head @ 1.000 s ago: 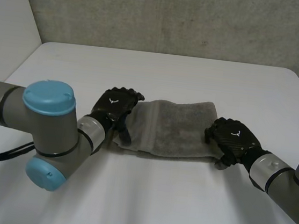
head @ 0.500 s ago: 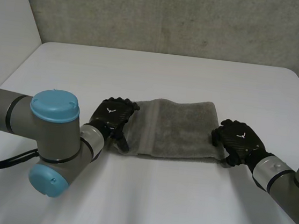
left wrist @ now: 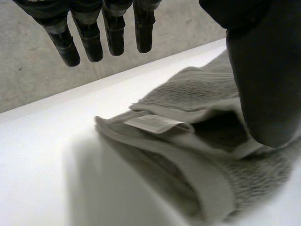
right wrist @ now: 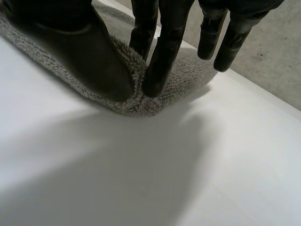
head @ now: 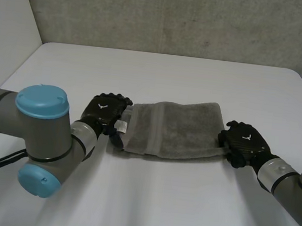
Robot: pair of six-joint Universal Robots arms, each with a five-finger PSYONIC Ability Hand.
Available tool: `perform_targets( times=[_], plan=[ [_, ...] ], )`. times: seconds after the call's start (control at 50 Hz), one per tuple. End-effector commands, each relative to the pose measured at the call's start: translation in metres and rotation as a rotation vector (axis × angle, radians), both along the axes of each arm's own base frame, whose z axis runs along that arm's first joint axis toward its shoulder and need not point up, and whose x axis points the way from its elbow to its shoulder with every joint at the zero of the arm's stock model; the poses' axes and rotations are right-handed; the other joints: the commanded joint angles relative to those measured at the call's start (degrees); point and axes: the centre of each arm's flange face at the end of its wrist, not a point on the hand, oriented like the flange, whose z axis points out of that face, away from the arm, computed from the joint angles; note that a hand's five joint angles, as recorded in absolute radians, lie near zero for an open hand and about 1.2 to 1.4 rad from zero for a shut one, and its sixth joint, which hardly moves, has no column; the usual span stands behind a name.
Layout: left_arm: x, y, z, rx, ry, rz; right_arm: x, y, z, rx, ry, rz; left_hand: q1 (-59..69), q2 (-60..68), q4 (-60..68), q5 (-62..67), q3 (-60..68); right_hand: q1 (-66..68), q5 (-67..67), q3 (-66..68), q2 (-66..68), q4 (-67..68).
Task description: Fold the towel.
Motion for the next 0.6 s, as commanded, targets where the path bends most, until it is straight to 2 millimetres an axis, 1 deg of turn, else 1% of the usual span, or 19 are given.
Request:
perform_targets(
  times=[0.02, 0.06, 0.1, 0.12, 0.14, 0.2, 0.24, 0.26, 0.3, 0.32, 0.36, 0.42, 0.46, 0.48, 0.52, 0.54, 0.56, 0.58, 0.6],
  plan=[
    [0.013, -0.003, 0.009, -0.008, 0.005, 0.033, -0.014, 0.0, 0.024, -0.016, -0.012, 0.005, -6.7, -3.5, -2.9, -3.0, -2.5, 9.8, 5.3, -0.4, 4.9, -3.4],
    [0.016, -0.003, 0.012, -0.014, 0.008, 0.04, -0.016, -0.002, 0.033, -0.03, -0.014, 0.012, -6.7, -3.5, -2.9, -3.0, -2.5, 9.8, 5.3, -0.4, 4.9, -3.4],
    [0.019, -0.003, 0.014, -0.016, 0.009, 0.046, -0.012, -0.002, 0.049, -0.082, -0.009, 0.041, -6.7, -3.5, -2.9, -3.0, -2.5, 9.8, 5.3, -0.4, 4.9, -3.4],
    [0.021, -0.003, 0.016, -0.019, 0.011, 0.051, -0.012, -0.002, 0.049, -0.082, -0.009, 0.041, -6.7, -3.5, -2.9, -3.0, -2.5, 9.8, 5.3, -0.4, 4.9, -3.4],
    [0.021, -0.003, 0.016, -0.019, 0.011, 0.051, -0.012, -0.007, 0.059, -0.12, -0.005, 0.036, -6.7, -3.5, -2.9, -3.0, -2.5, 9.8, 5.3, -0.4, 4.9, -3.4],
    [0.026, -0.004, 0.02, -0.025, 0.013, 0.065, -0.01, -0.011, 0.068, -0.152, -0.009, 0.041, -6.7, -3.5, -2.9, -3.0, -2.5, 9.8, 5.3, -0.4, 4.9, -3.4],
    [0.027, -0.003, 0.021, -0.023, 0.012, 0.066, 0.015, -0.003, 0.08, -0.19, -0.026, 0.118, -6.7, -3.5, -2.9, -3.0, -2.5, 9.8, 5.3, -0.4, 4.9, -3.4],
    [0.027, -0.003, 0.021, -0.023, 0.012, 0.066, 0.015, -0.003, 0.08, -0.191, -0.026, 0.118, -6.7, -3.5, -2.9, -3.0, -2.5, 9.8, 5.3, -0.4, 4.9, -3.4],
    [0.028, -0.002, 0.021, -0.025, 0.013, 0.068, 0.053, 0.015, 0.091, -0.237, -0.038, 0.23, -6.7, -3.5, -2.9, -3.0, -2.5, 9.8, 5.3, -0.4, 4.9, -3.4],
    [0.029, -0.002, 0.022, -0.025, 0.013, 0.069, 0.053, 0.015, 0.091, -0.237, -0.038, 0.231, -6.7, -3.5, -2.9, -3.0, -2.5, 9.8, 5.3, -0.4, 4.9, -3.4],
    [0.03, -0.002, 0.022, -0.026, 0.014, 0.073, 0.081, 0.031, 0.097, -0.265, -0.052, 0.314, -6.7, -3.5, -2.9, -3.0, -2.5, 9.8, 5.3, -0.4, 4.9, -3.4],
    [0.032, -0.002, 0.024, -0.028, 0.014, 0.079, 0.093, 0.037, 0.094, -0.261, -0.056, 0.35, -6.7, -3.5, -2.9, -3.0, -2.5, 9.8, 5.3, -0.4, 4.9, -3.4],
    [0.033, -0.003, 0.026, -0.033, 0.017, 0.082, 0.119, 0.049, 0.088, -0.26, -0.063, 0.417, -6.7, -3.5, -2.9, -3.0, -2.5, 9.8, 5.3, -0.4, 4.9, -3.4],
    [0.033, -0.003, 0.026, -0.033, 0.017, 0.082, 0.119, 0.049, 0.088, -0.26, -0.063, 0.417, -6.7, -3.5, -2.9, -3.0, -2.5, 9.8, 5.3, -0.4, 4.9, -3.4],
    [0.033, -0.003, 0.027, -0.036, 0.018, 0.083, 0.144, 0.064, 0.079, -0.255, -0.065, 0.475, -6.7, -3.5, -2.9, -3.0, -2.5, 9.8, 5.3, -0.4, 4.9, -3.4],
    [0.035, -0.004, 0.027, -0.036, 0.019, 0.09, 0.144, 0.064, 0.079, -0.255, -0.065, 0.475, -6.7, -3.5, -2.9, -3.0, -2.5, 9.8, 5.3, -0.4, 4.9, -3.4],
    [0.036, -0.006, 0.029, -0.042, 0.021, 0.099, 0.156, 0.07, 0.075, -0.255, -0.065, 0.497, -6.7, -3.5, -2.9, -3.0, -2.5, 9.8, 5.3, -0.4, 4.9, -3.4],
    [0.036, -0.006, 0.029, -0.042, 0.021, 0.099, 0.156, 0.07, 0.075, -0.255, -0.065, 0.497, -6.7, -3.5, -2.9, -3.0, -2.5, 9.8, 5.3, -0.4, 4.9, -3.4],
    [0.038, -0.007, 0.031, -0.048, 0.022, 0.108, 0.165, 0.076, 0.071, -0.253, -0.065, 0.515, -6.7, -3.5, -2.9, -3.0, -2.5, 9.8, 5.3, -0.4, 4.9, -3.4]
  ],
)
